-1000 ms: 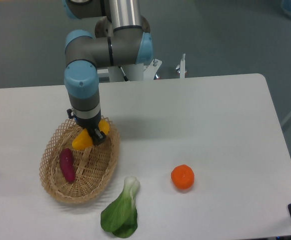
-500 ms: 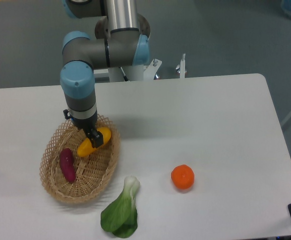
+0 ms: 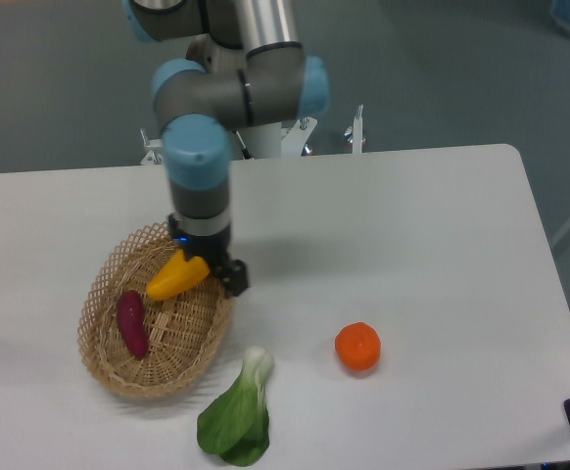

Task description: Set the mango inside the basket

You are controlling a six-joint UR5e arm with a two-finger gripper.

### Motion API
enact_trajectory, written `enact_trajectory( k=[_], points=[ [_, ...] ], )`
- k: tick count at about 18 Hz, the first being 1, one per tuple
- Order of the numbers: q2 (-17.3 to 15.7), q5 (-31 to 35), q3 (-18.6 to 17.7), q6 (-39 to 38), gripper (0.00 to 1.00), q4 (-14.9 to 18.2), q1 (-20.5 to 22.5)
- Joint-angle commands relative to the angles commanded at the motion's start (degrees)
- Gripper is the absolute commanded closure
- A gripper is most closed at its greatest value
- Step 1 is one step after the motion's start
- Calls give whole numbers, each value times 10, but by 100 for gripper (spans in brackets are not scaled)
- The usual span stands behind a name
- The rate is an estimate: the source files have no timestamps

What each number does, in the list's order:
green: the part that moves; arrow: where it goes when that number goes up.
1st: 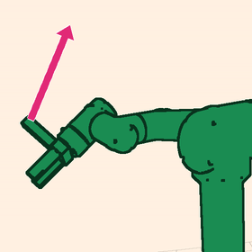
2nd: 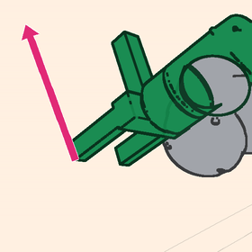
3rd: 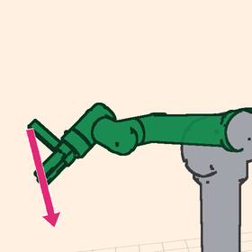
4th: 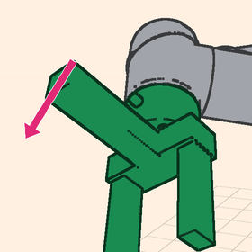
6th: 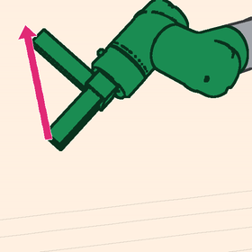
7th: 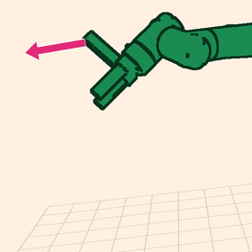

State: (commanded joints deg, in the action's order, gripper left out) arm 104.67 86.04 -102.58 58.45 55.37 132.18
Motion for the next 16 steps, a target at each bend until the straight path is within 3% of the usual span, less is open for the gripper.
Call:
enact_trajectory(
  k=[7,16],
  points=[
    [54,6,90,61,0,41,76],
    [63,65,98,139,0,49,138]
  ],
)
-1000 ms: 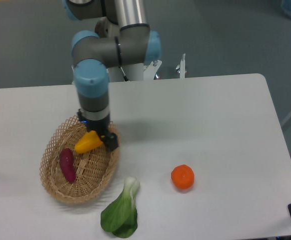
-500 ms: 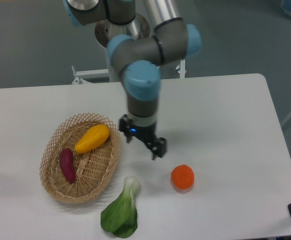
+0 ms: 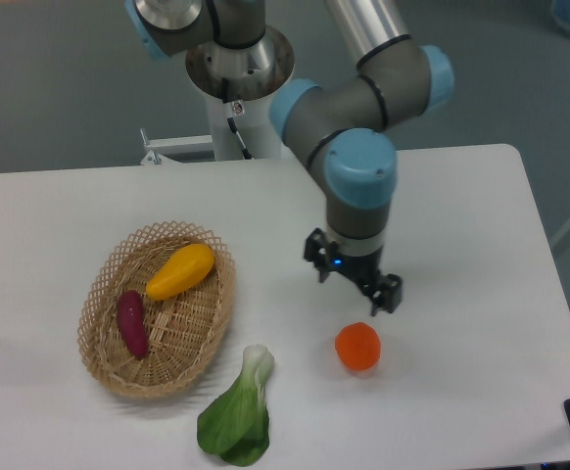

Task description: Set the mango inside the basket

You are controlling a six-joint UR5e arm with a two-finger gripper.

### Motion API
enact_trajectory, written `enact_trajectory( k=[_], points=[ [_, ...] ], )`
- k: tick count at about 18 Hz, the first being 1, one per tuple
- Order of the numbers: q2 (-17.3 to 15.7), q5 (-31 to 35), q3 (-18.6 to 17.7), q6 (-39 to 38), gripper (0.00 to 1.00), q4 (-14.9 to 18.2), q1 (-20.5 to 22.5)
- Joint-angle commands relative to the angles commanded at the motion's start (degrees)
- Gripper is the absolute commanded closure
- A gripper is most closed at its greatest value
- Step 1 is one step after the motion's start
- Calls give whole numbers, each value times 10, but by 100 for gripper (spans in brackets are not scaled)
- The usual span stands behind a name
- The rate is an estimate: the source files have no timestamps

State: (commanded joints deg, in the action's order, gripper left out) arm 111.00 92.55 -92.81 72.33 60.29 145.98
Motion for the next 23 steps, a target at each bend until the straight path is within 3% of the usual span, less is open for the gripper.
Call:
enact_trajectory(
  k=[7,10,17,23],
  points=[
    [22,0,4,87,0,-11,65],
    [35,-4,27,91,0,-10,76],
    [61,-20,48,91,0,-12,79],
    [61,-37,50,120,0,-11,80]
  ],
)
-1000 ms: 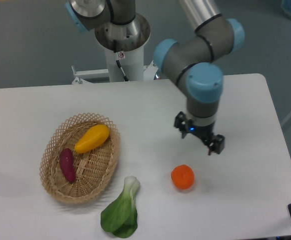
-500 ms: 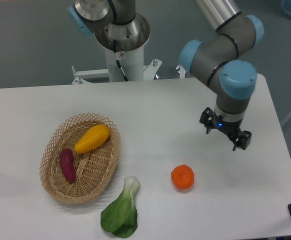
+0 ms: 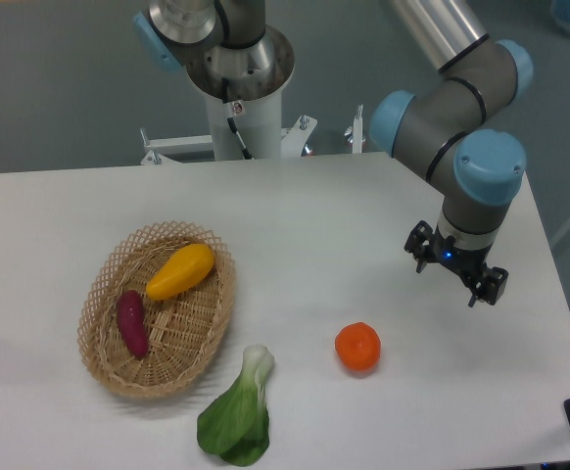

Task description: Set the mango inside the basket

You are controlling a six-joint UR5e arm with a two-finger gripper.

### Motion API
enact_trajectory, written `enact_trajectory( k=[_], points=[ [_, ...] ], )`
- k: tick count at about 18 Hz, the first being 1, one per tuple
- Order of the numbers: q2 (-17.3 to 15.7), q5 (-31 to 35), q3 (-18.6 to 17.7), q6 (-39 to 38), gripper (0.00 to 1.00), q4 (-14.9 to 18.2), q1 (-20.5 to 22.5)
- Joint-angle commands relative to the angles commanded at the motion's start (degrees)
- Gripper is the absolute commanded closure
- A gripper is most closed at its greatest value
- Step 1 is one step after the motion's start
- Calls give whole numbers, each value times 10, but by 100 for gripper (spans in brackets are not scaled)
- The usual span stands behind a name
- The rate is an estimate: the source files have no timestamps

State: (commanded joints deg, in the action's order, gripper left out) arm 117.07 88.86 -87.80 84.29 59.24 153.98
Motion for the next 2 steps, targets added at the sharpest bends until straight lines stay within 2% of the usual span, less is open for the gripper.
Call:
enact_trajectory(
  k=[2],
  points=[
    [-2,-4,0,0,0,0,0]
  ],
)
